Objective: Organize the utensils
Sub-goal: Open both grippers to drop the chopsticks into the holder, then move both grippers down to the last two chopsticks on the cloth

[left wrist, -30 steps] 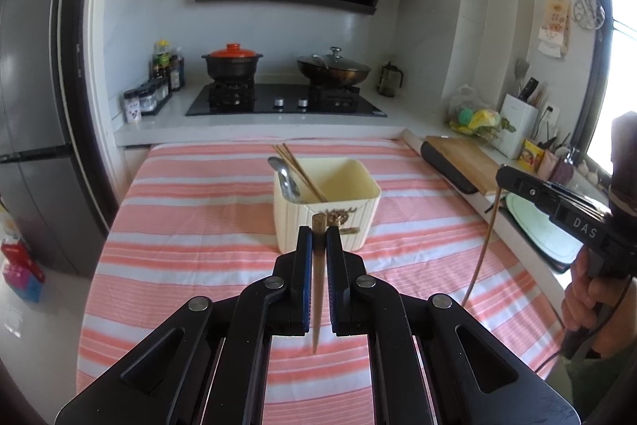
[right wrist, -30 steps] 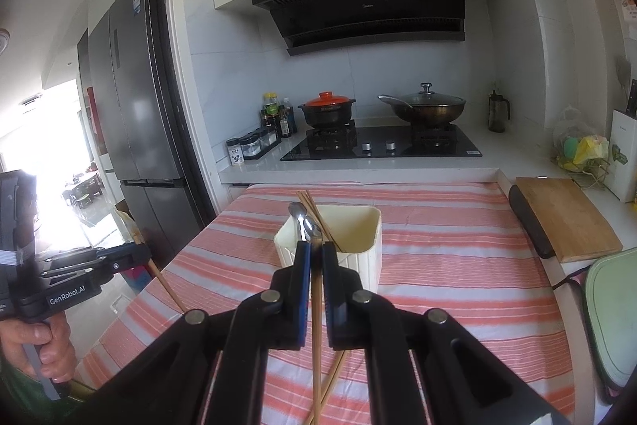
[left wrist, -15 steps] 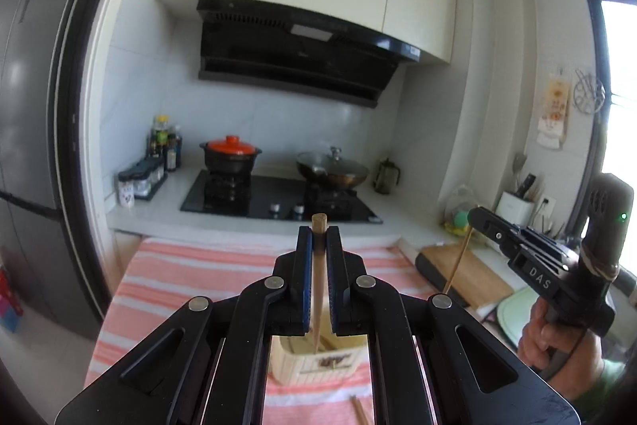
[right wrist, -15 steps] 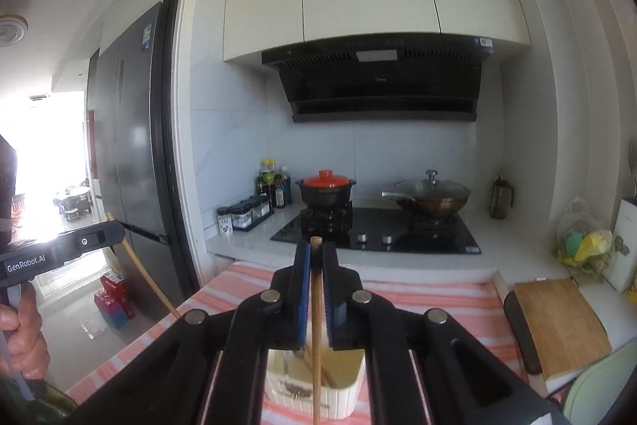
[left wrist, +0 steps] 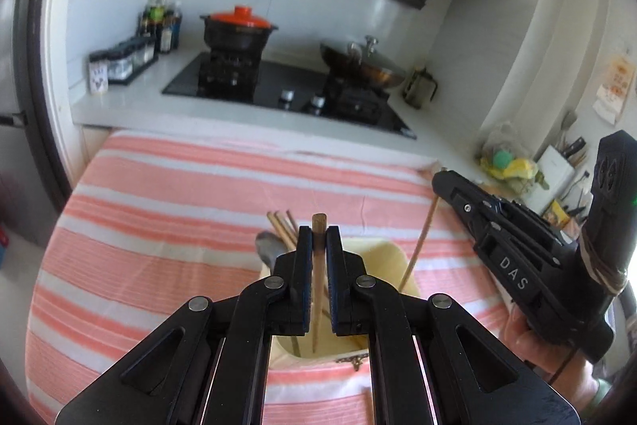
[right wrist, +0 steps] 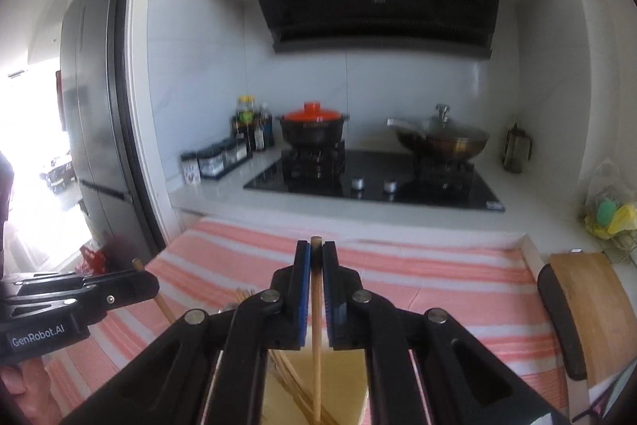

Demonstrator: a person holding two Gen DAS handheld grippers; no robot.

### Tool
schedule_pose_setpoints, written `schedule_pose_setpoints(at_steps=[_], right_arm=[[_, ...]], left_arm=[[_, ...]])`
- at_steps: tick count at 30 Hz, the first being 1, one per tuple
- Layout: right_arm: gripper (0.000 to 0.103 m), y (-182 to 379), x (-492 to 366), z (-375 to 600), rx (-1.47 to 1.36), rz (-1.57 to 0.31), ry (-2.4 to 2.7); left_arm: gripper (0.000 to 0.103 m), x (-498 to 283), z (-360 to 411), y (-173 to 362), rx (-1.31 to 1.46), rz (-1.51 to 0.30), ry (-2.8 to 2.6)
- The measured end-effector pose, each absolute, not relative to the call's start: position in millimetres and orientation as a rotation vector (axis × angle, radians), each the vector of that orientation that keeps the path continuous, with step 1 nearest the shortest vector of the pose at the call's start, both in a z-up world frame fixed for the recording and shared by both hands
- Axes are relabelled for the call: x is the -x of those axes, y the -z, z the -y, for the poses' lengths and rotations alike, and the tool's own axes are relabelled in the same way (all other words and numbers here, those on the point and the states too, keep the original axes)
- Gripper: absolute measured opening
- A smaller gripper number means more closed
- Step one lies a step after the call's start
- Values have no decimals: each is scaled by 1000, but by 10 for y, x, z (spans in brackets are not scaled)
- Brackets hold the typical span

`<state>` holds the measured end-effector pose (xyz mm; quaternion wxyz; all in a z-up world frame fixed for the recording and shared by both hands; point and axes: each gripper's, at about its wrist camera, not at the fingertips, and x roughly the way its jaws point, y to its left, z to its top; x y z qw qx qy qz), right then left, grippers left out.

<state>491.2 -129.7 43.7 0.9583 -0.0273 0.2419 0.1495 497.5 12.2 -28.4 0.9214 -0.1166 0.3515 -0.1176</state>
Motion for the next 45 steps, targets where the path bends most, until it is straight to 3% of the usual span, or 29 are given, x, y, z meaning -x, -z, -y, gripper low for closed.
schedule_pose_setpoints(at_steps=[3, 4, 5, 7, 12, 16, 21, 24, 32, 45], right_arm=[[7, -159, -5060, 1262, 72, -586, -302], [16, -129, -5061, 1282, 57, -590, -299], [31, -131, -5047, 1324, 32, -589, -297], [42, -201, -4924, 1467, -35, -558, -297], [42, -262, -4401, 1807, -45, -585, -321], [42, 194, -3719, 2072, 15, -748, -334], [42, 1047, -2912, 2246, 13, -939, -284], [41, 1261, -2575, 2299, -64, -966, -258], [41, 1179, -2123, 2335, -114, -883, -194], [41, 954, -1958, 2650, -141, -774, -107]], left_arm=[[8, -5138, -50, 487, 216, -801, 224], [15, -5133, -56, 507, 215, -805, 217], [20, -5094, -83, 502, 221, -800, 216], [44, -4926, -169, 472, 227, -773, 206], [60, -4343, -331, 544, 147, -808, 199], [69, -3763, -285, 855, 76, -873, 215], [71, -3237, 157, 1440, 88, -975, 286], [71, -3116, 536, 1695, 80, -1017, 314], [71, -3041, 1019, 1966, -22, -1004, 267], [73, -3089, 1083, 2140, -56, -1014, 202]])
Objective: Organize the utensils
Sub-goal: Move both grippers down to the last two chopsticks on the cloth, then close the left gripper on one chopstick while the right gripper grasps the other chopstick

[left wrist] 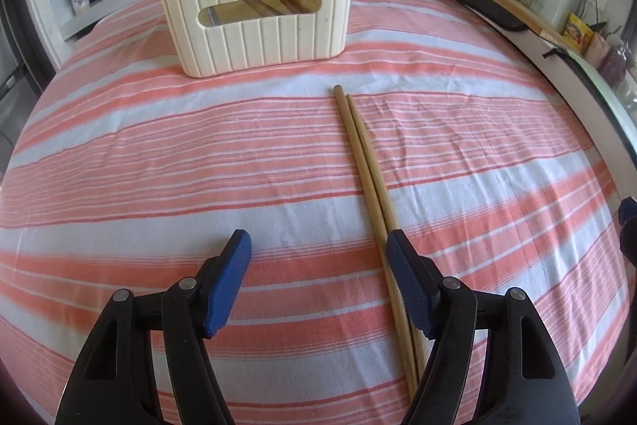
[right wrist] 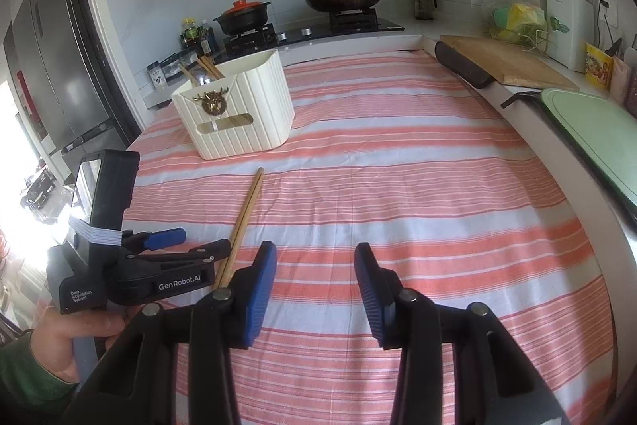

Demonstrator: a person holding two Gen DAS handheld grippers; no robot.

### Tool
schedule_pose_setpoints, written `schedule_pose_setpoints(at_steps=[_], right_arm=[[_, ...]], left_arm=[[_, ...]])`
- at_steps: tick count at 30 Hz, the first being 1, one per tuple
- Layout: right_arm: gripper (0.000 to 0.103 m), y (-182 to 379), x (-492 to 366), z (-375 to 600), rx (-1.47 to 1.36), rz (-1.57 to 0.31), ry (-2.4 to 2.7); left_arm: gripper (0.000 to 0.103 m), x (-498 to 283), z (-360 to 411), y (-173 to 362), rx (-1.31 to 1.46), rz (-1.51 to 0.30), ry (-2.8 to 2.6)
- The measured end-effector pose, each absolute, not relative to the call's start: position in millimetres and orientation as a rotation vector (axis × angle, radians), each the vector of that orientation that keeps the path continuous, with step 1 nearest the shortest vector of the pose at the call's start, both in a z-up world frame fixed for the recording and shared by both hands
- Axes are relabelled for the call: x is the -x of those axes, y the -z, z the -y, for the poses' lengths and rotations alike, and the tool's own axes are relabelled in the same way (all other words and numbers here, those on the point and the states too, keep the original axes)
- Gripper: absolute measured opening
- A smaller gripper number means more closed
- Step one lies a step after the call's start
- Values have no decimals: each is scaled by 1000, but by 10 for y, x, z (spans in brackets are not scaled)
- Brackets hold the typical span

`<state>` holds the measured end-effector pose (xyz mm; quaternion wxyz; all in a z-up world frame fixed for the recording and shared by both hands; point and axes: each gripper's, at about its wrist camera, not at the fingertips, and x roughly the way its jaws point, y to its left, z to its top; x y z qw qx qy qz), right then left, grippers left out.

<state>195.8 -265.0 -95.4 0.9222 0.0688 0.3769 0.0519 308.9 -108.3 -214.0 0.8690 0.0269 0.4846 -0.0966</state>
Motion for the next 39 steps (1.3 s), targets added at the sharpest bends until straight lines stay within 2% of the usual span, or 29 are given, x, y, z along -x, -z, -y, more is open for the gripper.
schedule_pose_setpoints(at_steps=[5, 6, 8, 9, 10, 12, 20, 24, 27, 28, 30, 39], right_arm=[[41, 1010, -1952, 2758, -168, -780, -70], [41, 1011, -1938, 2776, -173, -779, -67], [41, 1001, -1912, 2789, -169, -772, -59], [41, 999, -1902, 2792, -164, -769, -53], [41, 998, -1895, 2795, -160, -767, -48], [41, 1012, -1889, 2801, -153, -767, -39], [41, 1053, -1855, 2724, -132, -784, -49], [41, 1104, -1879, 2580, -108, -818, -82], [41, 1167, -1913, 2428, -91, -850, -112], [41, 1181, -1925, 2380, -91, -860, -121], [41, 1195, -1943, 2280, -83, -877, -139], [41, 1377, -2326, 1633, -12, -967, -242]], left_arm=[[73, -3094, 1238, 2186, -136, -1013, 186], [71, -3090, 1241, 2185, -134, -1010, 185], [61, -3100, 1204, 2175, -105, -1010, 181], [39, -3103, 1179, 2162, -98, -1003, 172], [6, -3108, 1156, 2149, -94, -1000, 173], [4, -3117, 1078, 2126, -62, -1013, 179], [4, -2767, 435, 1826, -9, -946, 79], [5, -2703, 104, 1975, -8, -996, 27], [20, -2711, -35, 2142, 25, -1057, 32], [43, -2674, -86, 2107, 48, -1043, 44], [75, -2583, -181, 2013, 86, -998, 46], [77, -2429, -530, 1930, 191, -979, 55]])
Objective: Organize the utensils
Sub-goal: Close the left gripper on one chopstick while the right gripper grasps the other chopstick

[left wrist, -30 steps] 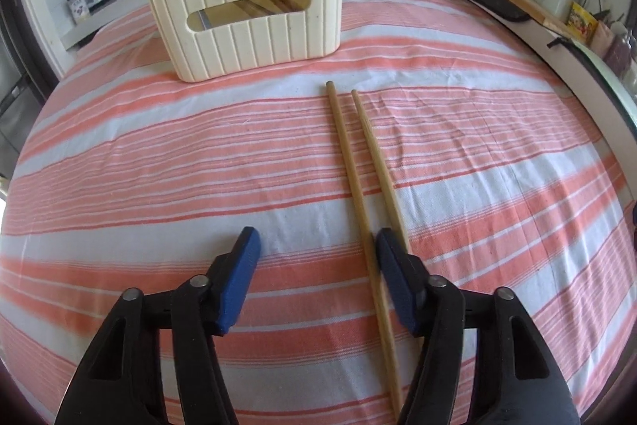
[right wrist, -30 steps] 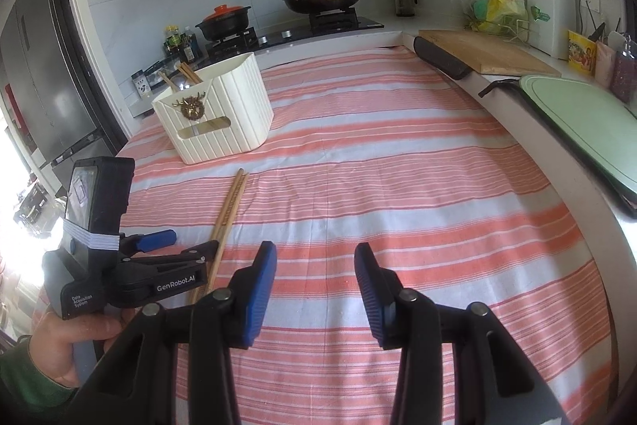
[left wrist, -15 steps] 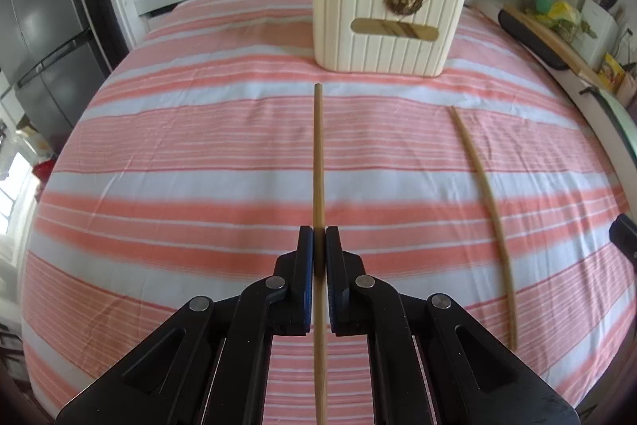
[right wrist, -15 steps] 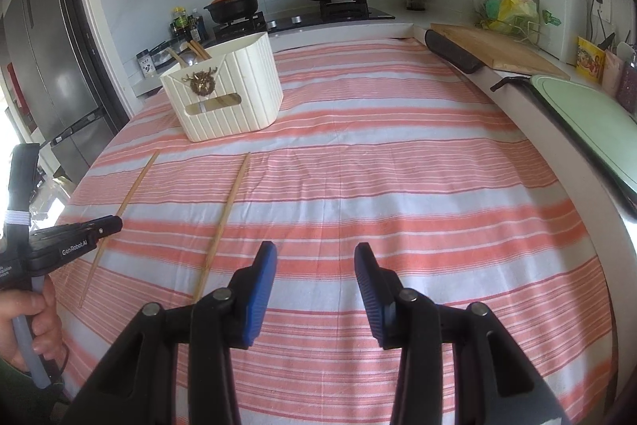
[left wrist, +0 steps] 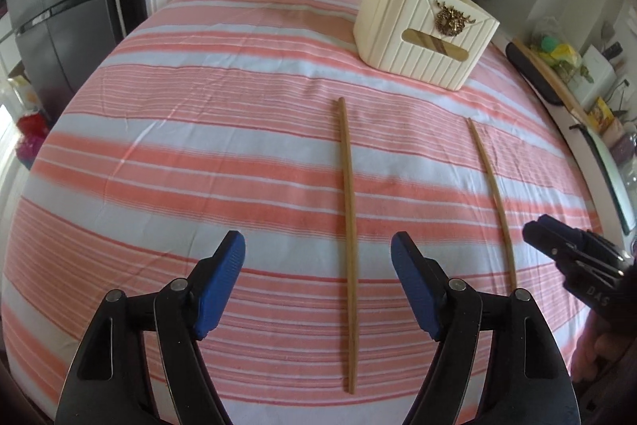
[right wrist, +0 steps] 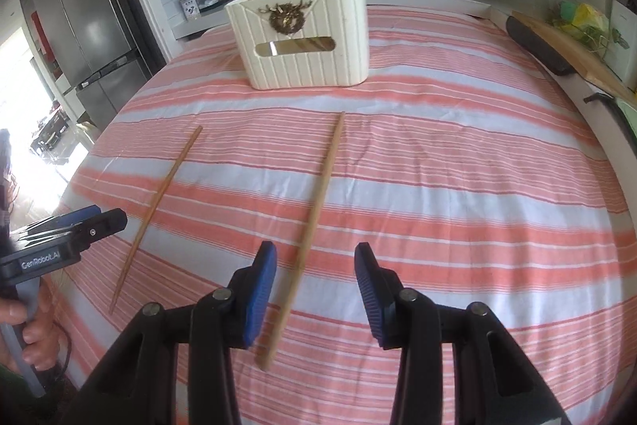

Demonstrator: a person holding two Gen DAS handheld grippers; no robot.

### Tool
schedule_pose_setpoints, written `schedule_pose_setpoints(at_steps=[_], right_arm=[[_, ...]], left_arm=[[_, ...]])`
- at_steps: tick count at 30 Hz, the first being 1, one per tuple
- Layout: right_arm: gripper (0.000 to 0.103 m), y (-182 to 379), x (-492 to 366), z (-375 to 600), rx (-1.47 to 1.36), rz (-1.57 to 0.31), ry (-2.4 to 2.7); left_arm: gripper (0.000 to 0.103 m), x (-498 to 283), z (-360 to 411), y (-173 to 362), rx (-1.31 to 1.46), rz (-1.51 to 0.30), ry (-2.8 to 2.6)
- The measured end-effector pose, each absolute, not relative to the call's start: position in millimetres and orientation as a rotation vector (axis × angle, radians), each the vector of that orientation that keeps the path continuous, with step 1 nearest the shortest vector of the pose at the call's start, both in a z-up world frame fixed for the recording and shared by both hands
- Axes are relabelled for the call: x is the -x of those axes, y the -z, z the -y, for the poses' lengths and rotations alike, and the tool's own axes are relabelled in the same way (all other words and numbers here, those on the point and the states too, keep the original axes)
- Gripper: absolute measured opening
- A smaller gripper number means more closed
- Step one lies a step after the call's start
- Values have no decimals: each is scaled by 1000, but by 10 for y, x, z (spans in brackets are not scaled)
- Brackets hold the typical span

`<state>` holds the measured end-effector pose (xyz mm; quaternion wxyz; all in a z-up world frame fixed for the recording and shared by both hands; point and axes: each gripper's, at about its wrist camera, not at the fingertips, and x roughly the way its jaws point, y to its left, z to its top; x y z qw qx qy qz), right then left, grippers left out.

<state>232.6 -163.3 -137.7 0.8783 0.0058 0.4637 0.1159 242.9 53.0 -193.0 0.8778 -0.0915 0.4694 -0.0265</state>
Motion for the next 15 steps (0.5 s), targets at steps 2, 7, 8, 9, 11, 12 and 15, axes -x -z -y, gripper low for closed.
schedule_pose_setpoints(at_steps=[2, 7, 8, 9, 11, 12, 15], right_arm=[[41, 1474, -2448, 1444, 14, -992, -259], [8, 1625, -2552, 1203, 170, -992, -137], [7, 1615, -2542, 1255, 132, -1002, -124], [7, 1599, -2515, 1297, 119, -1007, -103], [6, 1529, -2387, 1390, 124, -990, -63], [6, 1488, -2302, 1437, 125, -984, -45], [6, 1388, -2029, 1584, 145, -966, 7]], left_arm=[[77, -2380, -583, 1910, 204, -973, 50], [77, -2291, -776, 1865, 214, -951, 21], [77, -2276, -823, 1861, 215, -947, 14], [77, -2267, -863, 1860, 217, -946, 6], [77, -2238, -941, 1862, 223, -947, -3], [77, -2225, -974, 1865, 225, -947, -5], [77, -2204, -1003, 1888, 217, -953, -5]])
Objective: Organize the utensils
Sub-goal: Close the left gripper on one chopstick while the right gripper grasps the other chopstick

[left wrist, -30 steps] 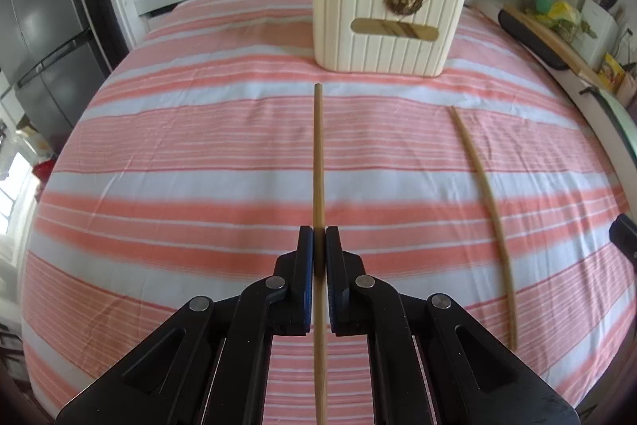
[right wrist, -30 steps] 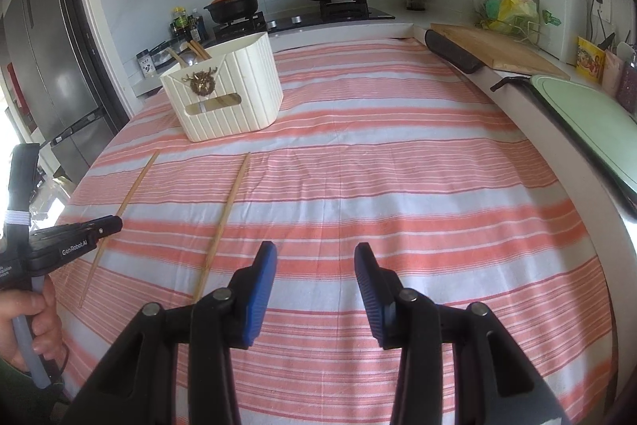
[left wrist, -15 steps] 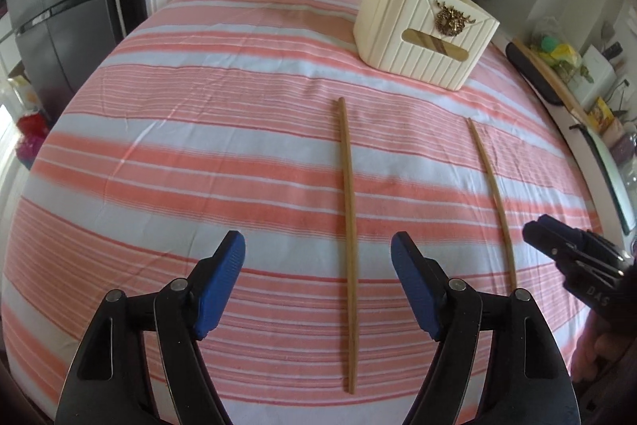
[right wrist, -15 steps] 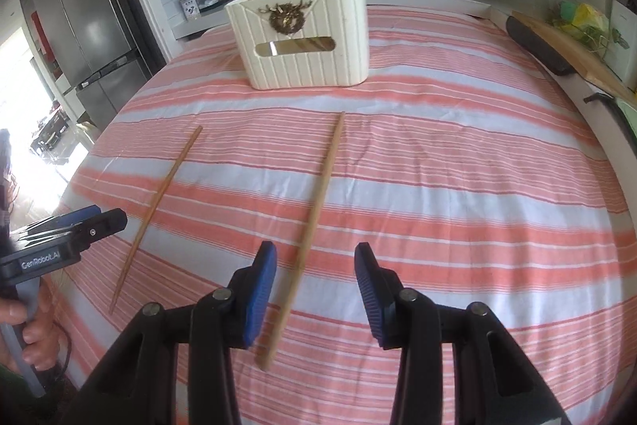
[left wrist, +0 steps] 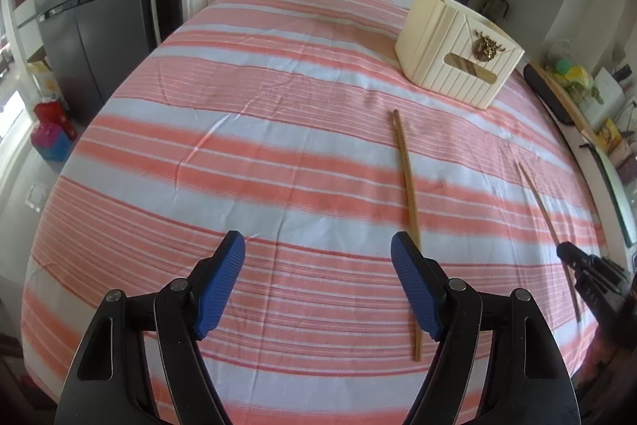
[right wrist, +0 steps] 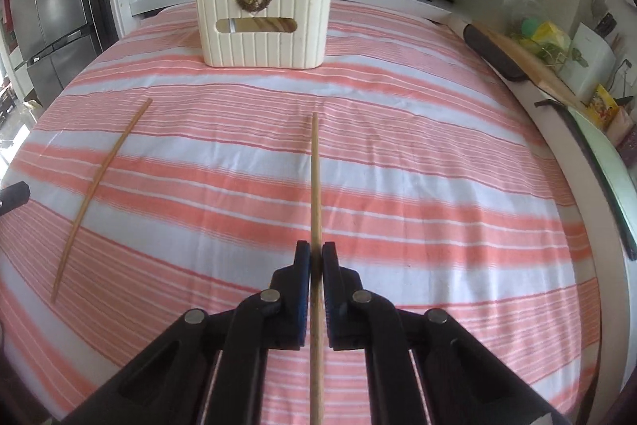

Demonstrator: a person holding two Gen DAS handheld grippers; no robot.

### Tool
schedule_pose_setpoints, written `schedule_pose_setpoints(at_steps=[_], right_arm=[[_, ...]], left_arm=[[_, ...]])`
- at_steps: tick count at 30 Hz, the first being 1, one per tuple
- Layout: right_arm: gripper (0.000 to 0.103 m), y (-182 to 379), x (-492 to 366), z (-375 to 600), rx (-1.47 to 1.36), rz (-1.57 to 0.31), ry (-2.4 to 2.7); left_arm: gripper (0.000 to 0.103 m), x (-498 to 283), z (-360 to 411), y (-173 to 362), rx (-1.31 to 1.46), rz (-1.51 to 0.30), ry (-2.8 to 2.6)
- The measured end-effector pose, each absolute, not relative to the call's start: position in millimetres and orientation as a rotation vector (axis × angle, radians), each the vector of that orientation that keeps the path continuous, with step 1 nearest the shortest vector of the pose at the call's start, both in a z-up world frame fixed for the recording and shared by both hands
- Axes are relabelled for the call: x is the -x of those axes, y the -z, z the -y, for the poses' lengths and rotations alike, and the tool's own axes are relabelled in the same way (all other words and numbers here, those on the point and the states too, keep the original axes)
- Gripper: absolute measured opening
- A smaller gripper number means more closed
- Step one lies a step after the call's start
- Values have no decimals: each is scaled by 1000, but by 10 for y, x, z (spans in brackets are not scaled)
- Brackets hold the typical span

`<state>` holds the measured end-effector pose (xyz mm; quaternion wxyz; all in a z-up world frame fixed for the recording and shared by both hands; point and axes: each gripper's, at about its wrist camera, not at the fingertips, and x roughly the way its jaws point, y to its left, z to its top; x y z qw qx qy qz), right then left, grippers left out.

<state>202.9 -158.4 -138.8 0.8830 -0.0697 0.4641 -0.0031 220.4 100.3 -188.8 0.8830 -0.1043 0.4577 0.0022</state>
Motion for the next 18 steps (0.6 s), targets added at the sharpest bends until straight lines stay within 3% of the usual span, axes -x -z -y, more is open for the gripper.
schedule_pose_setpoints(at_steps=[5, 7, 8, 18], right_arm=[[12, 1568, -1872, 1803, 123, -1045, 0], [30, 1526, -1851, 1889, 61, -1038, -24], [33, 1473, -1841, 1924, 30, -1024, -37], [33, 1376, -2239, 1941, 20, -1005, -100]], left_arm=[[77, -2261, -961, 1934, 219, -989, 53], [78, -2289, -949, 1898, 243, -982, 88], [78, -2305, -941, 1871, 257, -974, 105], [83, -2660, -452, 1921, 147, -1007, 174]])
